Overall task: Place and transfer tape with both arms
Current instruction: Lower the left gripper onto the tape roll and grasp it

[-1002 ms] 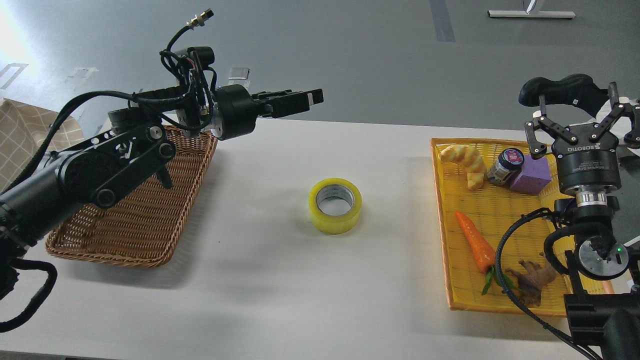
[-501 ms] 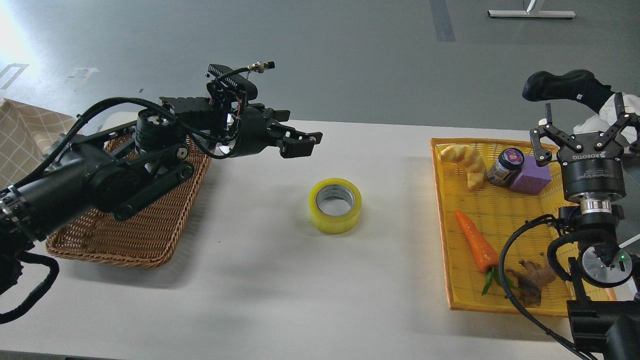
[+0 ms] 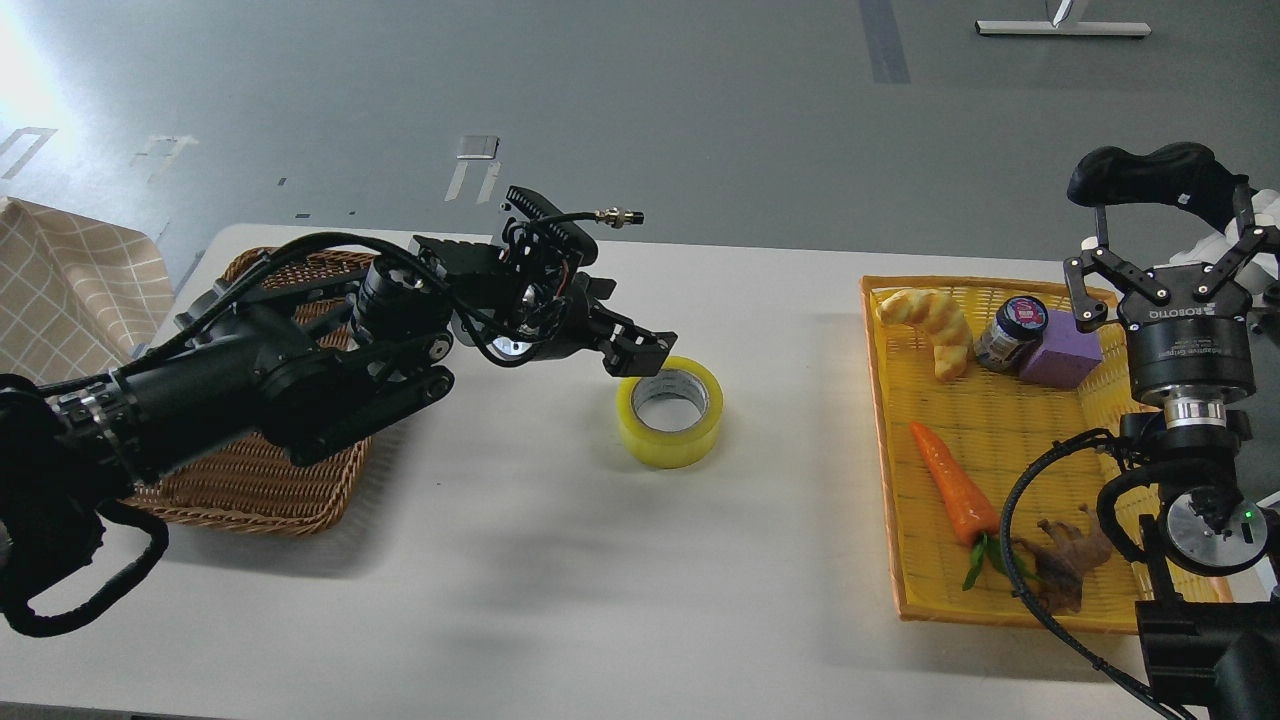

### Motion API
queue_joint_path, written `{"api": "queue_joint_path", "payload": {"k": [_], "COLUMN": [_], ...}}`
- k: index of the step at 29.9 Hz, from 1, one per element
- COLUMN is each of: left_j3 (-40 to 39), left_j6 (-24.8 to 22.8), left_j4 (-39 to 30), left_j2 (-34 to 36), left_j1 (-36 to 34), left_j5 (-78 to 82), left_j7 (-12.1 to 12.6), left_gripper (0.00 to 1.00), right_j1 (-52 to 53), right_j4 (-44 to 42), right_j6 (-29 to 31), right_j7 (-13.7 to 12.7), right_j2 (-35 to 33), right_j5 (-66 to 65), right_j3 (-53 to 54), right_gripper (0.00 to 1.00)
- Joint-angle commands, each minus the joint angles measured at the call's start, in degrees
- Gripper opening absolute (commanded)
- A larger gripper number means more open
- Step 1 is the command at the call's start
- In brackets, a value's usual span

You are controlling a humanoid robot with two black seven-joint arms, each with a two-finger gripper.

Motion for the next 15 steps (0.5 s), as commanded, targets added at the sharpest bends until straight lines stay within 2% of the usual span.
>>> {"api": "queue_joint_path", "payload": {"k": [1, 5, 15], "left_j3": [0.0, 0.0, 0.1], "left_j6": [-1.8, -3.3, -3.9], "left_j4": [0.5, 1.5, 3.7], "left_j2": [-0.7, -2.7, -3.4], "left_j1": [-0.3, 0.1, 0.5], "left_j5": [0.0, 0.0, -0.2], "left_j7": [0.5, 2.1, 3.3], "left_gripper": [0.98, 0.98, 0.97], "right_j1": [0.0, -0.1, -0.1], "right_j4": [-0.1, -0.3, -0.5], "right_j6": [0.0, 0.0, 0.0], "right_j7": [0.0, 0.0, 0.2], "right_j2": [0.0, 0.0, 0.0], "right_j5": [0.0, 0.0, 0.0], "right_j3": [0.0, 0.0, 0.0], "right_gripper": [1.00, 1.00, 1.00]}}
